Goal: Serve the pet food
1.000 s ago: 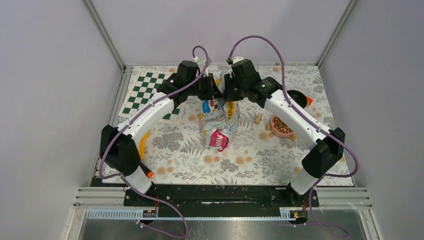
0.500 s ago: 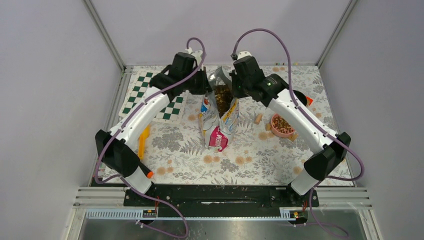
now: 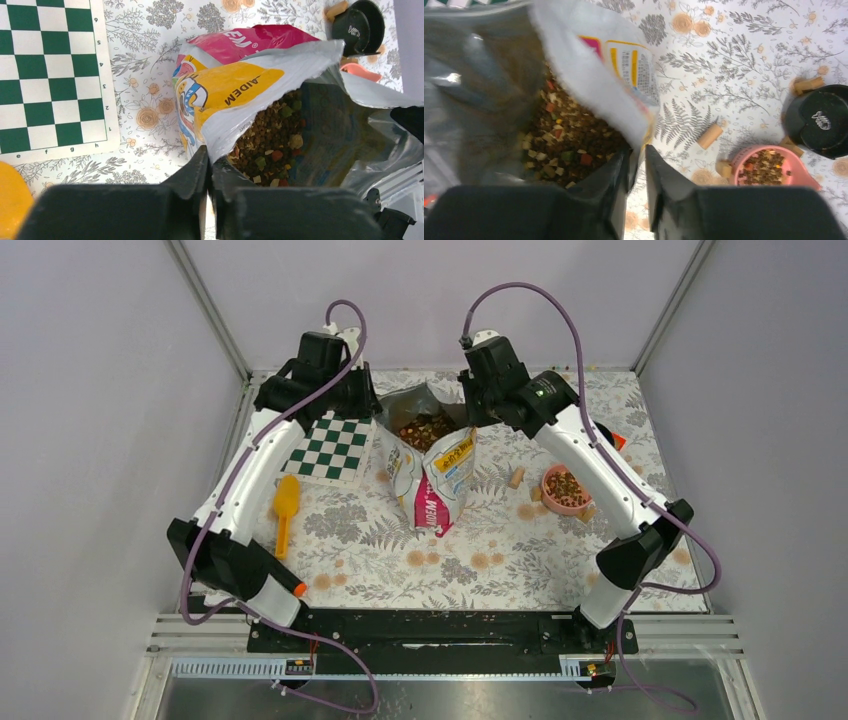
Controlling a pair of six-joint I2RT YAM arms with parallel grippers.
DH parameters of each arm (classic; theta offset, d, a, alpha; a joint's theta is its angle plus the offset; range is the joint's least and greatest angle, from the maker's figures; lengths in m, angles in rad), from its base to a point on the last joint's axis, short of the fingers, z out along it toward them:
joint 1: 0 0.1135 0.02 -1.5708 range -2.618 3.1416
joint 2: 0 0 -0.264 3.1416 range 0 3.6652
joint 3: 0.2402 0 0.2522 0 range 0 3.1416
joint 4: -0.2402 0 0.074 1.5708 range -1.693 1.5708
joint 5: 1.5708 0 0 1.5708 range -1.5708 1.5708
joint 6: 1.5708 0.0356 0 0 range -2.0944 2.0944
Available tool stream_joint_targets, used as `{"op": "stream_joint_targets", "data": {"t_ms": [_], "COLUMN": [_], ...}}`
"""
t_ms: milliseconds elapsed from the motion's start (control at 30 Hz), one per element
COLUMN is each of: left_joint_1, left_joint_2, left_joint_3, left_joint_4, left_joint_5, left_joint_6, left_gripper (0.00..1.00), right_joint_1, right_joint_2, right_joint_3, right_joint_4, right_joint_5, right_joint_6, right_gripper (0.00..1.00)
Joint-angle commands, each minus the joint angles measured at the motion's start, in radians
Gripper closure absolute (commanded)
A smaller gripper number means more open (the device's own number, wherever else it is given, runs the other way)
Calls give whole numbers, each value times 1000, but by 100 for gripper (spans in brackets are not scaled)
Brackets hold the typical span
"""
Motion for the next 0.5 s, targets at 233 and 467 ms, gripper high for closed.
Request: {"op": "stream_joint_targets", "data": {"t_ms": [233, 467], "left_joint_1": [74, 119], "left_joint_2": [-175, -327], "left_joint_3": [-62, -241], "left_joint_4": [188, 186], "left_joint_5": [13, -100], "left_joint_6": [-17, -70], "left_gripper": [41, 33], "right_joint_1": [-23, -23], "right_joint_2": [-214, -381], "right_joint_3": [-91, -242], "right_joint_4": [197, 220], "right_joint_5": [-1, 7], "right_joint_6": [-10, 14], "right_gripper": [19, 17]}}
